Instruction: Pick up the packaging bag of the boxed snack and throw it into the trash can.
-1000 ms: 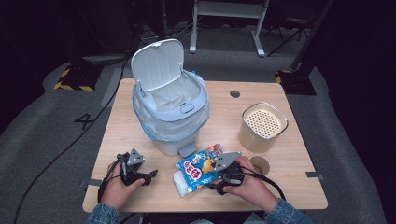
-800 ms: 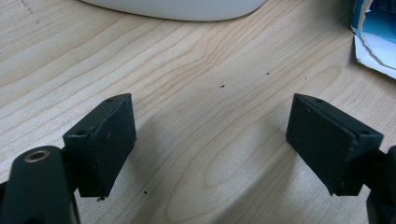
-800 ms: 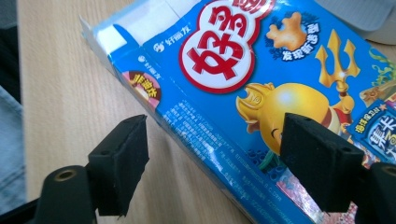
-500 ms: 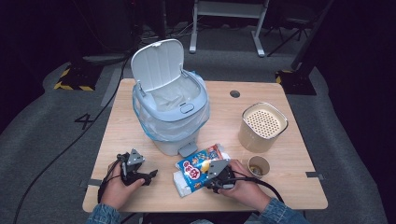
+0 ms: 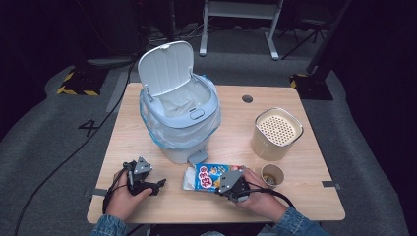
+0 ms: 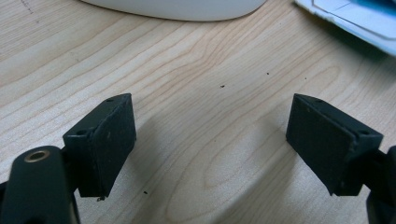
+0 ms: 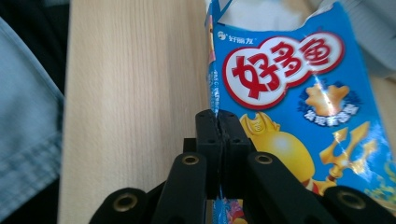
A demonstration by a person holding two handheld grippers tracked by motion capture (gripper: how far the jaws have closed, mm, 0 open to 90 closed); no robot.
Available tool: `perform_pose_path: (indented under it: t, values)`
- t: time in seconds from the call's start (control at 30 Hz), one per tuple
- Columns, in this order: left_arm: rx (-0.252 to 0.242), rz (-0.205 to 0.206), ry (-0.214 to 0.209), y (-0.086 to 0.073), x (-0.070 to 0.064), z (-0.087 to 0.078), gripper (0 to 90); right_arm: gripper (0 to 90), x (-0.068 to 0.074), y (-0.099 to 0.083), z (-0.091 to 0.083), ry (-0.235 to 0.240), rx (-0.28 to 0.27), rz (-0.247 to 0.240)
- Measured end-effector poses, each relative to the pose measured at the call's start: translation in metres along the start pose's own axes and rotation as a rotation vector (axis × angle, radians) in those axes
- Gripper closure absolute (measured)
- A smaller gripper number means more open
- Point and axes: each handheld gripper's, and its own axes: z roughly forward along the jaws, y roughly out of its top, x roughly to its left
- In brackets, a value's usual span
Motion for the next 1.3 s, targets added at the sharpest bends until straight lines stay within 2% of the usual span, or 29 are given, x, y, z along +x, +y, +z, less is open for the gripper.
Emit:
perform_pose_path:
  t: [0.03,0.07,0.1,0.13,0.17,0.2,0.23,0.27,0.3,0.33,0.37,0.4,0.43,0.47,0.53,0.6,0.7,0.77,0.83,0.87,0.93,1.0,1.07,1.17,1.2,1.23,1.27,1.3]
  values:
    - [0.001,0.006,0.002,0.000,0.000,0.000,16.1,89.2,-0.002,0.001,-0.006,0.006,-0.029,0.021]
    - [0.000,0.000,0.000,0.000,0.000,0.000,16.1,89.3,-0.005,0.002,-0.020,0.006,-0.092,0.050]
    - [0.001,0.005,0.002,0.000,0.000,0.000,16.1,89.3,-0.005,0.002,-0.020,0.006,-0.092,0.050]
    - [0.001,0.005,0.002,0.000,0.000,0.000,16.1,89.3,-0.007,0.002,-0.026,0.010,-0.123,0.068]
    - [0.001,0.005,0.002,0.000,0.000,0.000,16.1,89.3,-0.010,0.002,-0.038,0.022,-0.186,0.095]
    - [0.001,0.005,0.002,0.000,0.000,0.000,16.1,89.3,-0.010,0.002,-0.038,0.022,-0.186,0.095]
    - [0.001,0.005,0.002,0.000,0.000,0.000,16.1,89.3,-0.010,0.001,-0.043,0.028,-0.212,0.106]
    - [0.001,0.005,0.002,0.000,0.000,0.000,16.1,89.4,-0.012,0.001,-0.054,0.046,-0.264,0.123]
    - [0.001,0.005,0.002,0.000,0.000,0.000,16.1,89.4,-0.012,0.001,-0.054,0.046,-0.264,0.123]
    - [0.000,0.000,0.000,0.000,0.000,0.000,16.1,89.3,-0.013,0.002,-0.066,0.068,-0.316,0.136]
    - [0.000,0.000,0.000,0.000,0.000,0.000,16.1,89.3,-0.013,0.002,-0.066,0.068,-0.316,0.136]
    - [0.001,0.006,0.002,0.000,0.000,0.000,16.1,89.3,-0.015,0.002,-0.076,0.087,-0.367,0.153]
    - [0.001,0.006,0.002,0.000,0.000,0.000,16.1,89.3,-0.015,0.002,-0.076,0.087,-0.367,0.153]
    - [0.001,0.006,0.002,0.000,0.000,0.000,16.2,89.3,-0.016,0.002,-0.086,0.096,-0.414,0.166]
    - [0.001,0.005,0.002,0.000,0.000,0.000,16.2,89.3,-0.017,0.002,-0.089,0.097,-0.431,0.171]
    - [0.001,0.005,0.002,0.000,0.000,0.000,16.2,89.3,-0.020,0.003,-0.102,0.098,-0.496,0.189]
    - [0.001,0.007,0.003,0.000,0.000,0.000,16.1,89.3,-0.024,0.005,-0.115,0.097,-0.551,0.204]
    - [0.001,0.006,0.002,0.000,0.000,0.000,16.2,89.3,-0.029,0.007,-0.128,0.091,-0.608,0.215]
    - [0.001,0.005,0.002,0.000,0.000,0.000,16.1,89.3,-0.030,0.008,-0.132,0.086,-0.623,0.216]
    - [0.001,0.006,0.002,0.000,0.000,0.000,16.2,89.3,-0.034,0.010,-0.139,0.082,-0.653,0.221]
    - [0.001,0.006,0.002,0.000,0.000,0.000,16.1,89.3,-0.035,0.011,-0.142,0.083,-0.664,0.222]
    - [0.001,0.006,0.002,0.000,0.000,0.000,16.1,89.3,-0.040,0.015,-0.151,0.083,-0.703,0.227]
    - [0.001,0.005,0.002,0.000,0.000,0.000,16.1,89.3,-0.041,0.016,-0.153,0.085,-0.715,0.228]
    - [-0.002,0.010,0.000,0.001,0.002,0.001,16.1,89.4,-0.048,0.020,-0.164,0.089,-0.780,0.225]
    - [-0.002,0.010,0.000,0.001,0.002,0.001,16.1,89.4,-0.048,0.020,-0.164,0.089,-0.780,0.225]
    - [-0.003,0.002,-0.004,0.001,0.001,0.001,16.0,89.4,-0.052,0.022,-0.168,0.083,-0.808,0.229]
    - [-0.003,0.002,-0.004,0.001,0.002,0.002,16.0,89.4,-0.052,0.022,-0.168,0.083,-0.808,0.229]
    - [-0.002,0.004,-0.003,0.002,0.002,0.002,16.1,89.4,-0.055,0.025,-0.172,0.076,-0.832,0.230]
